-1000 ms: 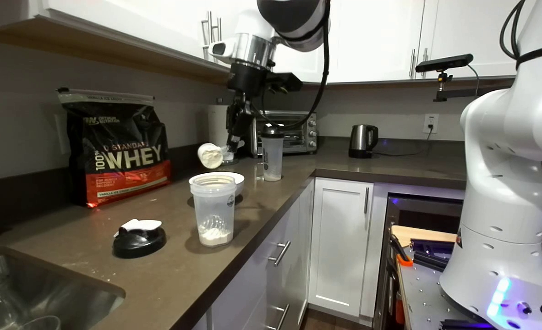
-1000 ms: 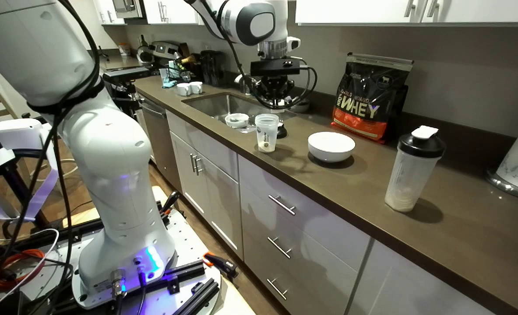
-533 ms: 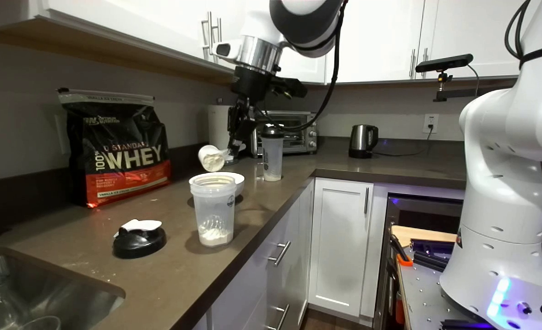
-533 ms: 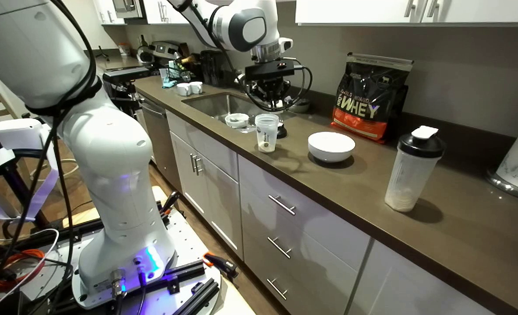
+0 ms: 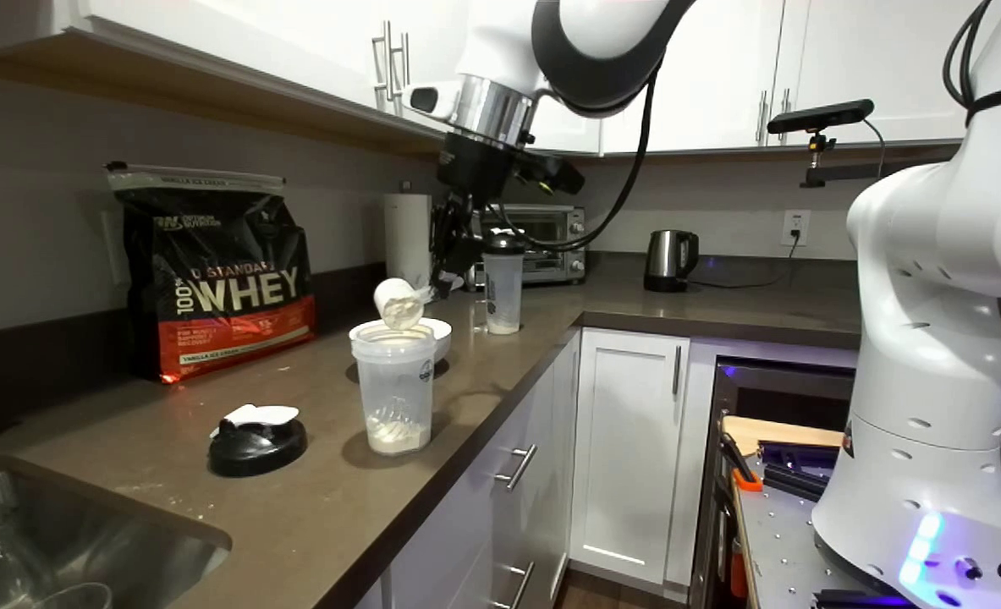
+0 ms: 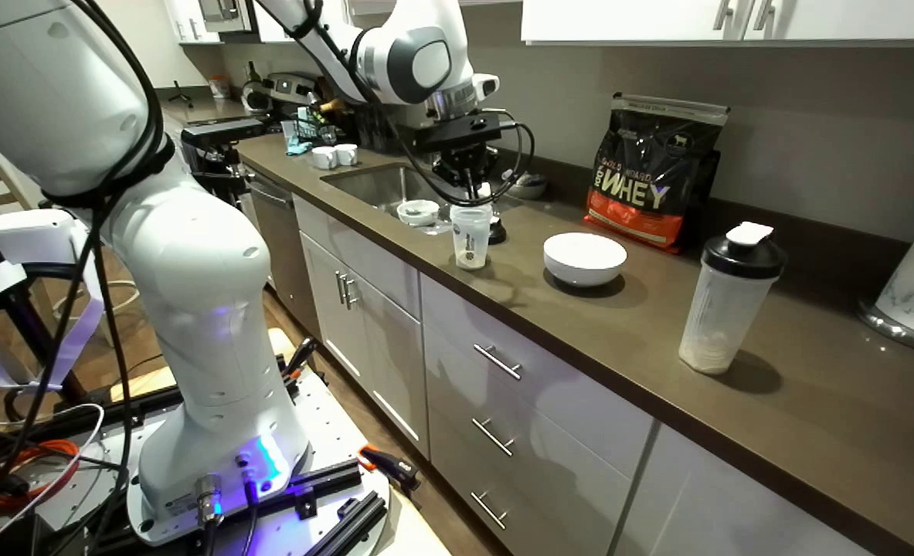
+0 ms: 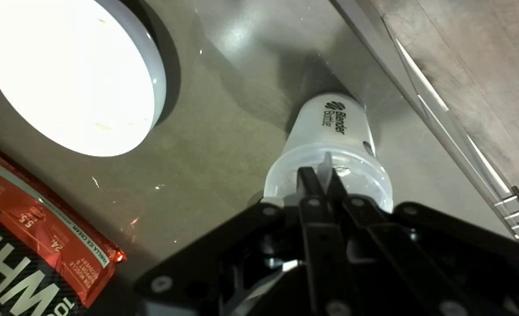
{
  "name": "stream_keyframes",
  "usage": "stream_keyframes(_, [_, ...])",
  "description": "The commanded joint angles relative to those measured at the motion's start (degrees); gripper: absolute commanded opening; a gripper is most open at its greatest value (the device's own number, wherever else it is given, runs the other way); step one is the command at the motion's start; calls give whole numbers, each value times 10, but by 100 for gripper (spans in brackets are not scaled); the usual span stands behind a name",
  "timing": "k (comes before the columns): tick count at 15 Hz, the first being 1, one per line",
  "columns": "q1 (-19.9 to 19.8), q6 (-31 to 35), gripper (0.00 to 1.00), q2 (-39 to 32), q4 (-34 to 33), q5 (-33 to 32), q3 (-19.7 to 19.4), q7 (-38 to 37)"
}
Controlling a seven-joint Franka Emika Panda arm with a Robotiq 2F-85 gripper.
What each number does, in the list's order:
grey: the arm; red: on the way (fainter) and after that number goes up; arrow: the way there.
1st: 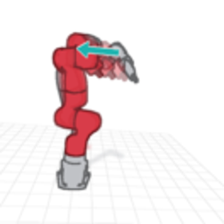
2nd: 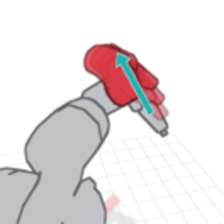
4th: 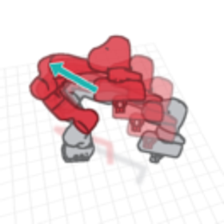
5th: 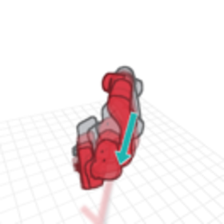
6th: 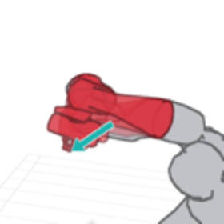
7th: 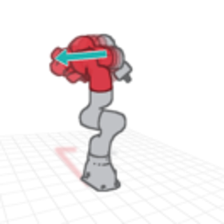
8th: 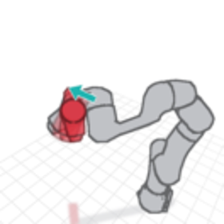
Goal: Put one scoop of powder from the white bowl into the clear bottle on the left
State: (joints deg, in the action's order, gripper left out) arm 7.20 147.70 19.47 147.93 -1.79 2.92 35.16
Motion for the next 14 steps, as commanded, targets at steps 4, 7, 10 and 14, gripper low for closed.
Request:
stream_keyframes(4, [12,34,1,36,34,-49,11,-68])
stream_keyframes(7, [6,51,1,39,37,-84,19,-97])
stream_keyframes(10, [1,66,1,31,36,-116,23,-120])
stream_keyframes(14, [-5,70,1,-10,13,-137,18,-125])
